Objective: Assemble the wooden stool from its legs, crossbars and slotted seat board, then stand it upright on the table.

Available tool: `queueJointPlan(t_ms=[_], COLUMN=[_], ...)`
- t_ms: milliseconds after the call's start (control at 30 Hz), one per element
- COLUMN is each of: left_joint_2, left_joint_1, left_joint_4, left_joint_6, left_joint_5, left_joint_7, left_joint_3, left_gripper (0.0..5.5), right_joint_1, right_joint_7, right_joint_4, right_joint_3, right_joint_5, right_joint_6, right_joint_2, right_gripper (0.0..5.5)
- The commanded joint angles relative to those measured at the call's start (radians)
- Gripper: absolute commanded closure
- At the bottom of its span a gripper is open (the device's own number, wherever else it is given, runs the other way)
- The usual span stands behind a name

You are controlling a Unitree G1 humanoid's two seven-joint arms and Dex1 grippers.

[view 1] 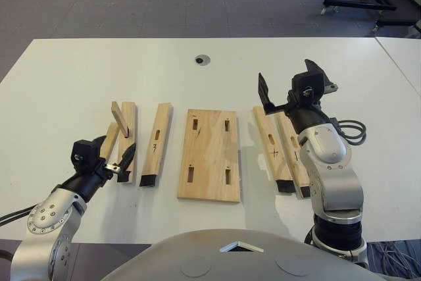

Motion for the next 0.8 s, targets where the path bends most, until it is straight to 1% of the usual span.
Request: queueJointPlan(t_ms=[33, 167, 367, 500, 667, 800], left_joint_2=[0.025, 0.033, 0.049, 0.021, 0.02, 0.004], left_joint_1=[0.019, 0.001, 0.004, 0.02, 0.007, -0.019], left_joint_4=[0.021, 0.068, 0.139, 0.005, -0.017, 0.036], left_joint_6=[0.029, 0.035, 0.036, 0.099, 0.096, 0.095], left_joint_5=[0.003, 0.043, 0.062, 0.079, 0.076, 0.139], left_joint_7=[-0.027, -0.006, -0.037, 0.018, 0.023, 0.063], left_joint_3=[-0.009, 0.004, -0.007, -0.049, -0.033, -0.105], left_gripper=[1.18, 1.18, 1.18, 1.18, 1.18, 1.18], right_joint_1=[-0.014, -0.022, -0.041, -0.038, -0.034, -0.042], right_joint_7=[0.022, 0.04, 0.049, 0.054, 0.05, 0.046], right_joint_4=[-0.02, -0.036, -0.035, -0.036, -0.032, -0.027], right_joint_3=[0.008, 0.007, 0.004, -0.002, -0.002, 0.0], right_joint_5=[0.007, 0.01, 0.014, 0.017, 0.013, 0.014], right_joint_6=[0.033, 0.054, 0.063, 0.063, 0.061, 0.059], right_joint_2=[-0.013, -0.024, -0.029, -0.035, -0.035, -0.031], right_gripper=[0.1, 0.1, 0.1, 0.1, 0.1, 0.1])
